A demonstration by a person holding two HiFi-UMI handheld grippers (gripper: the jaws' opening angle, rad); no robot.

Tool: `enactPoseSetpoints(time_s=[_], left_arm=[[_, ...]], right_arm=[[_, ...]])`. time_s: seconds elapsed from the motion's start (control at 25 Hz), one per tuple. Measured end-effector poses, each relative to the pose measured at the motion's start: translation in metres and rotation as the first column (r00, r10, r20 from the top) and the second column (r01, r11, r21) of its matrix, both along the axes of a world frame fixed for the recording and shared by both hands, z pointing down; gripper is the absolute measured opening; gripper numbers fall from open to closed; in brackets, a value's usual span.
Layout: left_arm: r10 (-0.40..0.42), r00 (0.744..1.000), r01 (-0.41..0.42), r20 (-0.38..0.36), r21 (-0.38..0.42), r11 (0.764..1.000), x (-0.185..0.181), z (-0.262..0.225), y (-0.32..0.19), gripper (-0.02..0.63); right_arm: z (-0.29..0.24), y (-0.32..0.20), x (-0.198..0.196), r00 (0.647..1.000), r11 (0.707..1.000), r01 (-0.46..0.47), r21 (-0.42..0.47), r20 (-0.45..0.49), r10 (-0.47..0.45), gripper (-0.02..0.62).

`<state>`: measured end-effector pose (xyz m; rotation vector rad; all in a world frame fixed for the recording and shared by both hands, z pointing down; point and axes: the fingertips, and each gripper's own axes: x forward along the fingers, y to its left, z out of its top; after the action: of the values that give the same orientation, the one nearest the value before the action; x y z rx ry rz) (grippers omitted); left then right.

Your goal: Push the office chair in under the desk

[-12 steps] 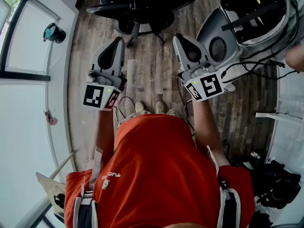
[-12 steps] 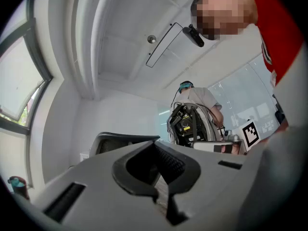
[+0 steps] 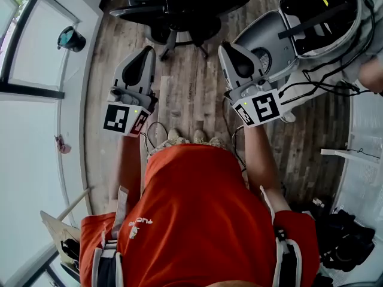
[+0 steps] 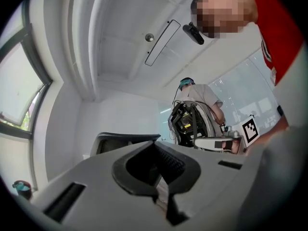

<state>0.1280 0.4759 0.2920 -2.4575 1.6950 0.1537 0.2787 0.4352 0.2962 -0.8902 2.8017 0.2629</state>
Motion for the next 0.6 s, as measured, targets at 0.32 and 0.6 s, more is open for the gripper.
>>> enactPoseSetpoints(time_s=[0.32,0.6], left_arm=[[-0.069,0.996,0.069,0.048,0.01,0.998,-0.005,0.001,-0.013,0.009],[-0.136,0.982,0.136,0.133,0.007,0.991,-0.03,-0.005,-0.028,0.011]], right_arm=[[0.0,-0.019,0.006,0.997,0.998,0.042,0.054,-0.072,-0.038,0.026],[-0.005,-0.043,0.01,0.987,0.994,0.047,0.094,-0.159,-0.032,0.029]])
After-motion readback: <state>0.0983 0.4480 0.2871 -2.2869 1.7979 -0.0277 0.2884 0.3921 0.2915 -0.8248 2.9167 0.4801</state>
